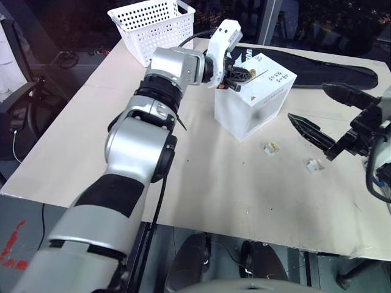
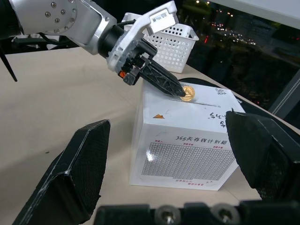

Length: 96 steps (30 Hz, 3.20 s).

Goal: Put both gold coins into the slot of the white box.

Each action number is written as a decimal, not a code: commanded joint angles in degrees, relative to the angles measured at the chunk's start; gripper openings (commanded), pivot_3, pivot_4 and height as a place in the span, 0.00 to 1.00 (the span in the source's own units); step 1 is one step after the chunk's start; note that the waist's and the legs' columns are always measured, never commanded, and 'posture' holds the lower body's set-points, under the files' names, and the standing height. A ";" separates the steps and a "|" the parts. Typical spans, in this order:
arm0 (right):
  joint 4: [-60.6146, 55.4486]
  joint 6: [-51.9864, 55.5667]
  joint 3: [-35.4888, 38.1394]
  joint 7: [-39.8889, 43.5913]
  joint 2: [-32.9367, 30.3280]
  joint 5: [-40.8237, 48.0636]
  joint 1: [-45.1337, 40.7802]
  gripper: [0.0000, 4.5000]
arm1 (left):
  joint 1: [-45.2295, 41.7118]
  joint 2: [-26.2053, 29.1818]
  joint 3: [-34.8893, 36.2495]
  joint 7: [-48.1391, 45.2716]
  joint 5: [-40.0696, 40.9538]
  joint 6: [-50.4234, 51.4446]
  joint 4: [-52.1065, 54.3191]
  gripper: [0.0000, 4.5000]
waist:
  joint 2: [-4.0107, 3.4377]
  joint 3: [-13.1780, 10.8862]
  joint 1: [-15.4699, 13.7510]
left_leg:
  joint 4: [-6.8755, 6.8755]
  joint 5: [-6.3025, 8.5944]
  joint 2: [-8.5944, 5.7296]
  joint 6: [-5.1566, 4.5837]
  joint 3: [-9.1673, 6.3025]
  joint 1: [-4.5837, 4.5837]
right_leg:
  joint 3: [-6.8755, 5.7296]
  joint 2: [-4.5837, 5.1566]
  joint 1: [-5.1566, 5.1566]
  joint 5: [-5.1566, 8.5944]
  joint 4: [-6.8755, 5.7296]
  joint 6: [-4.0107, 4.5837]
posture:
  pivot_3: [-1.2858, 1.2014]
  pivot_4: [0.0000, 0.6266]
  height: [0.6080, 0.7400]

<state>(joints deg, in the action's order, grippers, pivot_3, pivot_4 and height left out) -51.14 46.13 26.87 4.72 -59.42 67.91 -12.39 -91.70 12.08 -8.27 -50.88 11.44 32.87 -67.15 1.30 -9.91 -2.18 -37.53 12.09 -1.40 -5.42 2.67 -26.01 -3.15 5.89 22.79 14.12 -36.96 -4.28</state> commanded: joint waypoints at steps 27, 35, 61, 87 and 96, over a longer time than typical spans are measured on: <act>3.37 0.07 -12.19 -7.32 8.89 -3.66 -1.32 0.96 | 23.99 13.22 12.93 -10.26 13.07 13.49 56.78 0.50 | -0.16 0.06 2.41 | -0.74 0.02 0.16 0.04 0.05 -0.19 | 0.56 0.20 0.36 -0.01 -0.86 0.02 | 0.52 0.24 1.00; 16.74 4.69 -22.16 -9.04 17.31 -13.18 -1.55 0.84 | 51.45 24.30 11.57 -17.42 20.83 11.90 83.83 0.99 | -0.17 0.05 2.02 | -0.81 0.01 0.12 0.06 0.05 0.05 | 0.56 0.17 0.13 -0.01 -0.91 0.05 | 0.52 0.24 1.00; 30.62 7.35 -31.31 7.06 25.37 -34.94 -10.78 0.20 | 59.75 28.75 7.21 -12.42 19.79 3.49 90.69 1.00 | -0.18 0.04 1.41 | -0.77 0.02 0.09 0.05 0.05 0.29 | 0.60 -0.23 -0.06 0.00 -0.90 0.04 | 0.52 0.24 1.00; 32.49 9.26 -28.71 10.16 29.27 -42.79 -10.41 0.01 | 59.96 28.37 6.91 -11.72 20.41 2.64 90.18 1.00 | -0.19 0.04 1.44 | -0.76 0.02 0.10 0.06 0.06 0.30 | 0.53 -0.28 -0.05 0.01 -0.89 0.04 | 0.52 0.24 1.00; 19.76 13.51 -14.50 17.62 30.28 -23.80 -9.38 0.01 | 55.62 24.58 11.53 -7.40 32.98 15.39 85.62 1.00 | -0.21 0.02 1.44 | -0.76 0.02 0.11 0.05 0.01 0.29 | 0.54 -0.28 -0.06 0.00 -0.89 0.02 | 0.52 0.24 1.00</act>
<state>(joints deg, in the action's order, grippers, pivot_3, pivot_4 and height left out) -26.17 57.64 7.50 20.29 -29.78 36.15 -21.22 -34.09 37.42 1.10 -58.82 40.66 46.01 18.75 1.09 -9.89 -0.74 -38.28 12.11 -1.28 -5.37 2.67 -25.71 -2.61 5.61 22.72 14.13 -37.85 -4.26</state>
